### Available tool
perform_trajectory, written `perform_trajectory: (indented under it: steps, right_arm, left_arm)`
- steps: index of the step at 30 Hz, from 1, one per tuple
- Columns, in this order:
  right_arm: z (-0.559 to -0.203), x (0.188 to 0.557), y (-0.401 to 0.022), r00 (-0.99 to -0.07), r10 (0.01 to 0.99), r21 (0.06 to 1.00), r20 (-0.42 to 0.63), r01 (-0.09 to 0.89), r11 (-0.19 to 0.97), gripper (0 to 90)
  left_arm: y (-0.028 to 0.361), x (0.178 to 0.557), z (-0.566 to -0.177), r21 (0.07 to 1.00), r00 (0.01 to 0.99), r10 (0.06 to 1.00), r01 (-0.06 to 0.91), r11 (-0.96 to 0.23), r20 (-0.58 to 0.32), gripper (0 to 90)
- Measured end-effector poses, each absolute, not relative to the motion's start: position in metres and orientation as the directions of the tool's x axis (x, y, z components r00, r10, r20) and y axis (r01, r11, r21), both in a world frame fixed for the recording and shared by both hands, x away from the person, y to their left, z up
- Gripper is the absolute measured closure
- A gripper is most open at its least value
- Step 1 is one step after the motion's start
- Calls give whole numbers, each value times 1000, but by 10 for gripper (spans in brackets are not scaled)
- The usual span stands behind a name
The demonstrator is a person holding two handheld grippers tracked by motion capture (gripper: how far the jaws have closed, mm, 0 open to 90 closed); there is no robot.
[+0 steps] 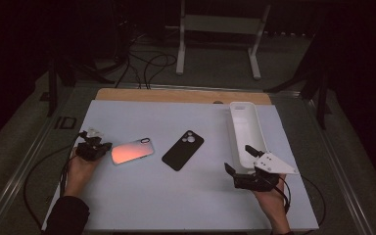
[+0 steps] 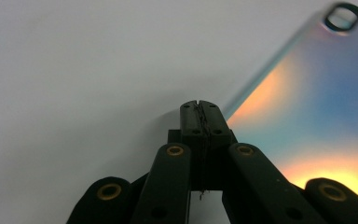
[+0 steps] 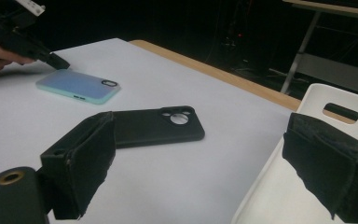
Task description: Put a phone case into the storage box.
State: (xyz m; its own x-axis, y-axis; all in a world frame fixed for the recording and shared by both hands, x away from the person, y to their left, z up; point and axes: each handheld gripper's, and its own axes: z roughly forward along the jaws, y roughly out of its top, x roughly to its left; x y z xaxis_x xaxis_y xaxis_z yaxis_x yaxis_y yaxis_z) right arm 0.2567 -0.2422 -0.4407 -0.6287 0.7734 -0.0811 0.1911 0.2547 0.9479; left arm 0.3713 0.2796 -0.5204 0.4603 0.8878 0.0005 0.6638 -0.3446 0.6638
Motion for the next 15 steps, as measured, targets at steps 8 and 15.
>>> perform_trajectory:
  steps: [8,15]
  right_arm:
    - [-433,264,-239,-636,765,947,-105,171,272,95]
    - [-425,272,-233,-641,761,955,-100,154,255,95]
  left_arm:
    - [258,335,-516,629,540,839,628,-458,71,900]
    - [254,328,-516,634,530,846,637,-437,51,899]
